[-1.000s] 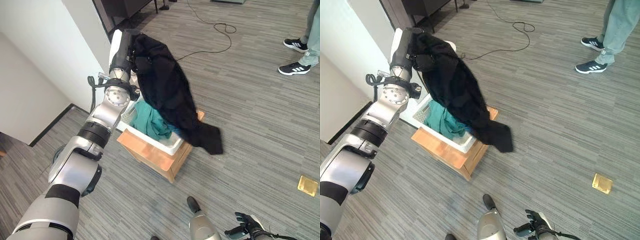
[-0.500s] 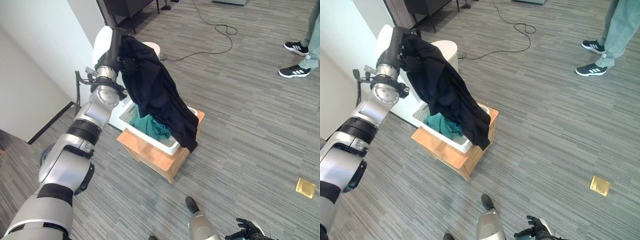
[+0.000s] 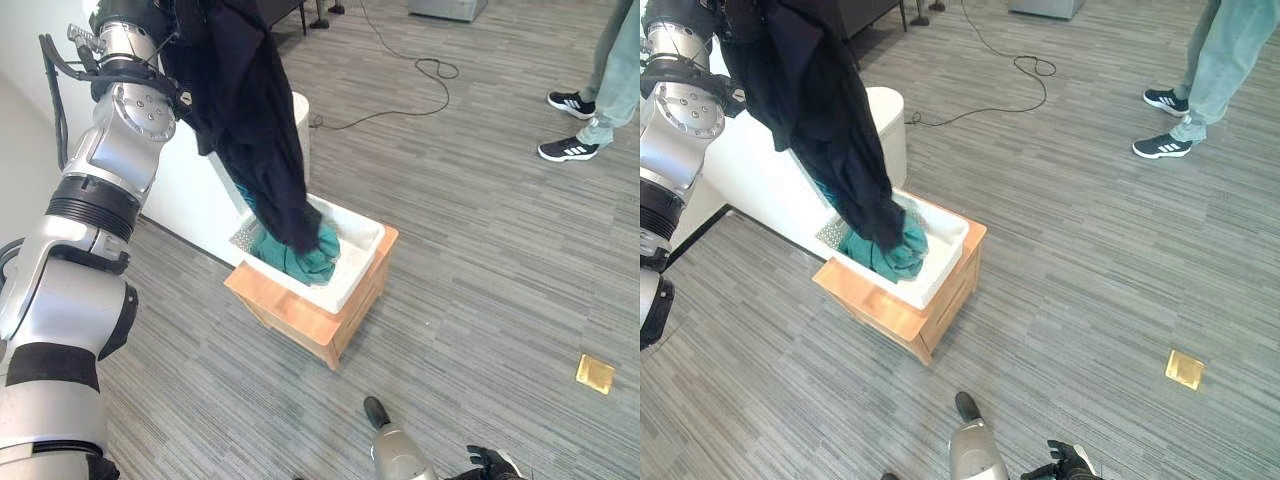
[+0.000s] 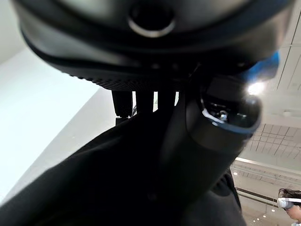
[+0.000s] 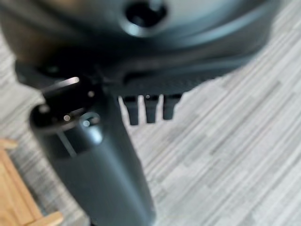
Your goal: Pick up bed clothes into laundry basket.
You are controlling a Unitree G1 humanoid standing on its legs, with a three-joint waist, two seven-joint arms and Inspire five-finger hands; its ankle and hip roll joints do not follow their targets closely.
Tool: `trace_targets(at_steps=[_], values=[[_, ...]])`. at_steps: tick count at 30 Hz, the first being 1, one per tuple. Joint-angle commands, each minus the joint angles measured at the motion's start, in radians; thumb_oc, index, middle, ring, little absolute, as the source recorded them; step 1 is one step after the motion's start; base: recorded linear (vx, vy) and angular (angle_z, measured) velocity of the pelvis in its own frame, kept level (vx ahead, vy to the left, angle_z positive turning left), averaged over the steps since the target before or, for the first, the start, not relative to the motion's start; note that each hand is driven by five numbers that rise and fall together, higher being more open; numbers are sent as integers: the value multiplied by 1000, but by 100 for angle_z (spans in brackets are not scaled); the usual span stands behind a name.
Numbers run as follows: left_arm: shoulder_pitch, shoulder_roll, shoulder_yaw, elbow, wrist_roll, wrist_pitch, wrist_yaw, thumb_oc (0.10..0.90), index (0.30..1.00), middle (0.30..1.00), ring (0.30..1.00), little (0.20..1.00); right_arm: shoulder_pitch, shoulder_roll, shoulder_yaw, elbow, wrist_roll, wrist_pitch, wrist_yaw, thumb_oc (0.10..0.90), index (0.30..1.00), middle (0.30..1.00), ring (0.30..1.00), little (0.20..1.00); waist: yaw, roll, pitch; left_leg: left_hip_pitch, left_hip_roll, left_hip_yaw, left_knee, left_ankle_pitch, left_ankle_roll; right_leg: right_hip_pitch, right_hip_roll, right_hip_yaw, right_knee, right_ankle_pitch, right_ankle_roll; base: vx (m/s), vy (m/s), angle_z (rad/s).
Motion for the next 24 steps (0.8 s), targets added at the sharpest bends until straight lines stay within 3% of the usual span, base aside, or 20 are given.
trace_targets(at_steps=[1, 16, 24], values=[[-50, 44, 32, 80, 48, -58, 59, 400, 300, 300, 300, 300, 81, -17, 59, 11, 23, -27, -12, 800, 900, 900, 900, 900, -16, -43, -145, 54, 67, -34, 1, -1, -81, 163, -53, -29, -179, -14, 76, 0, 0, 0], [115, -104, 85, 15, 129, -55, 29, 400, 300, 300, 300, 300, 159, -44, 53, -134, 9, -41, -22, 800, 900, 900, 900, 900, -56, -5, -53, -17, 72, -36, 1, 13, -86, 99, -57, -34, -179, -14, 69, -30, -13, -4], [236, -198, 113, -13, 110, -59, 8, 400, 300, 300, 300, 300, 158, -34, 70, -210, 21, -50, -34, 800, 900, 900, 900, 900, -58, -2, -19, -31, 77, -28, 1, 20, -86, 82, -54, -33, -179, -10, 65, -7, -13, 0]])
